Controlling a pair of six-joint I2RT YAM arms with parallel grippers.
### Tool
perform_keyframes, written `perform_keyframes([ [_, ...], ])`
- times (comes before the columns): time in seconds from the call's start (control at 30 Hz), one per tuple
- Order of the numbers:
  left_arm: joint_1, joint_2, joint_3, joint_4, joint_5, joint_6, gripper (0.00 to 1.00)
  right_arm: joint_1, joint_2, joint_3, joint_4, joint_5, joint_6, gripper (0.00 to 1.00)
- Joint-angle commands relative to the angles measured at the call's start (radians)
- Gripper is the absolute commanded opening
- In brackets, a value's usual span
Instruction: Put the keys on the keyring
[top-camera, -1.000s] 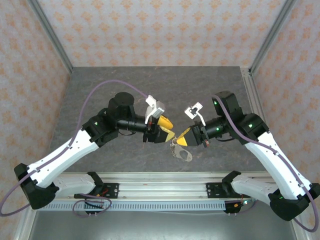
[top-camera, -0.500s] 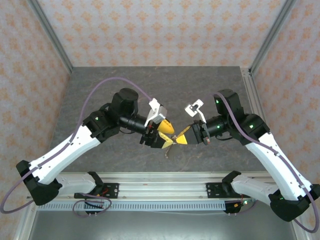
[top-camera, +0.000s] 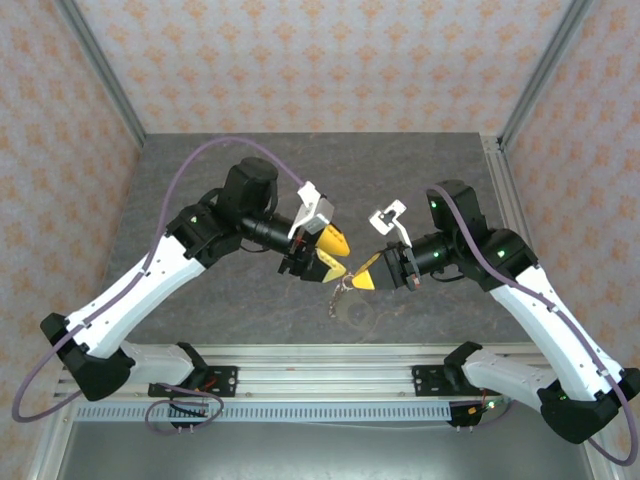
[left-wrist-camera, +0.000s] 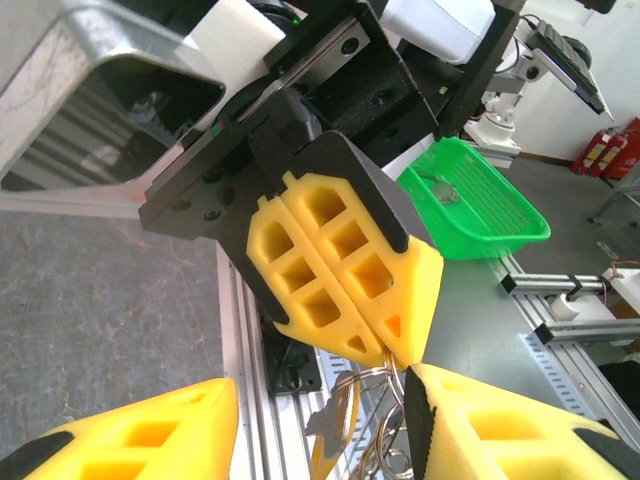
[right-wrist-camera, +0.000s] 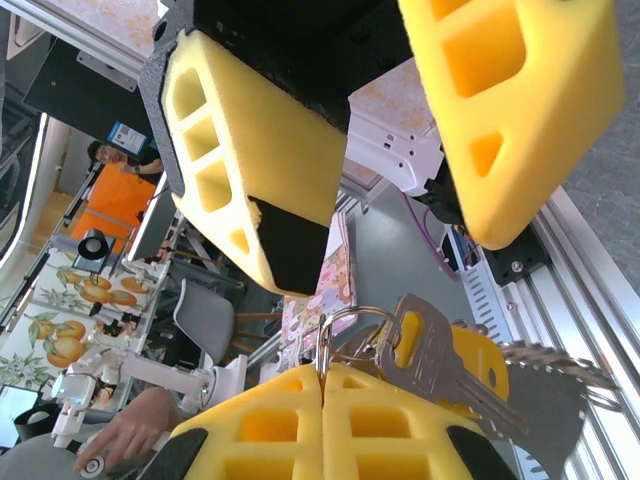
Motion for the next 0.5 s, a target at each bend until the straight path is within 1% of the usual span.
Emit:
perform_keyframes([
  [0.0,0.004,0.018,0.041,-0.068,0.06,0.054,0.48,0.003,-0.015,-0.002,0.029,-0.033,0.008,0.0],
  [0.1,0.003,0.027,0.052,-0.076,0.076,0.061,0.47,0.003,-0.015,-0.002,0.028,-0.032,0.005,0.0],
  [0.27,0.003,0.066,0.111,-0.171,0.111,0.128,0.44,0.004,-0.017,0.001,0.023,-0.033,-0.004,0.0],
  [0.47,0.001,0.117,0.178,-0.281,0.147,0.205,0.37,0.003,-0.021,0.01,-0.005,-0.023,-0.029,0.0],
])
